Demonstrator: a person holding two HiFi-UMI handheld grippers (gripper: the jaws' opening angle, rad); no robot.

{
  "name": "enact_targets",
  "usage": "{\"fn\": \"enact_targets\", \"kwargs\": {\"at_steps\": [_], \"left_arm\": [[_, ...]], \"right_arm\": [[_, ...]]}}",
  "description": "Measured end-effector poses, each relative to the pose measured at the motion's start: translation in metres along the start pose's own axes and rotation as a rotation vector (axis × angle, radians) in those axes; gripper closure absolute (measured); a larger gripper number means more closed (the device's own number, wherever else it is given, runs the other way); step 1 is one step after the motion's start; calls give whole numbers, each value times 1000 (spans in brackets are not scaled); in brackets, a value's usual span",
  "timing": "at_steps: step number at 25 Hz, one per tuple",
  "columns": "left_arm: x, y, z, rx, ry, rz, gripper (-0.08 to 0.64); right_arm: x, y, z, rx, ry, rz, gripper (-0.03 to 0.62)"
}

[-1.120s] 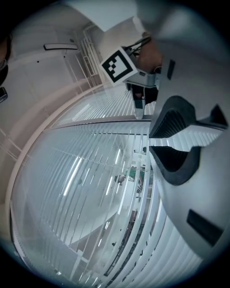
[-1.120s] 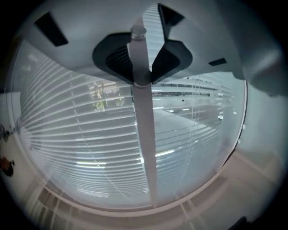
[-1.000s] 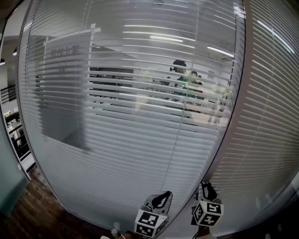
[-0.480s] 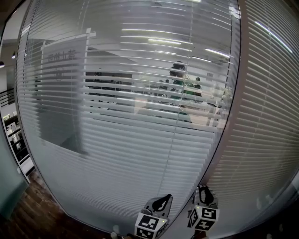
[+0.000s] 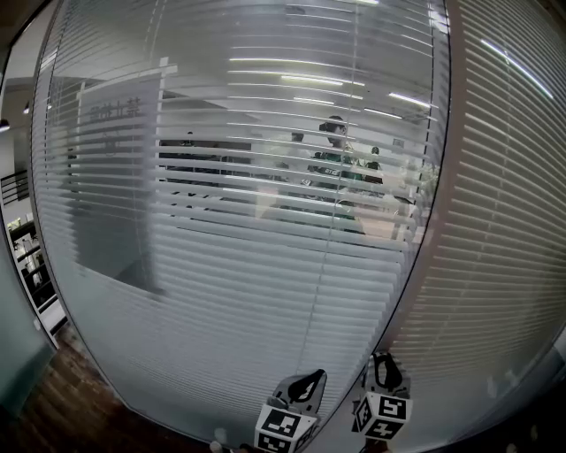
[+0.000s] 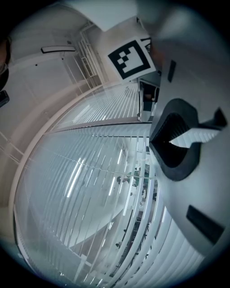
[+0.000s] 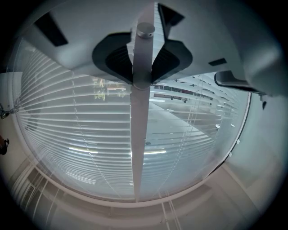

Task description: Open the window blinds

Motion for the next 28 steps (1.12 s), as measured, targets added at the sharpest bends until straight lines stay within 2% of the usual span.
{"fn": "enact_targets", "kwargs": {"at_steps": [6,11,28], "left_arm": [[-1,4,2,-11,-17,-1,560],[1,4,3,-13,-20,-1,560],[-1,10,3,-17,-22,22,560]], "right_arm": [[0,2,-1,27,-10,1,462],[0,1,0,-23,-2,29,462],[-2,1,4,-42,9,26,462]]}}
Point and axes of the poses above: the fingertips, and each gripper's own axes: x forward along the fingers, z to its left, y out of its underside, the point moved 6 cm from there along -x, backward along the fingers, and after that the axes turned 4 degrees about -x, right-handed, at the moved point
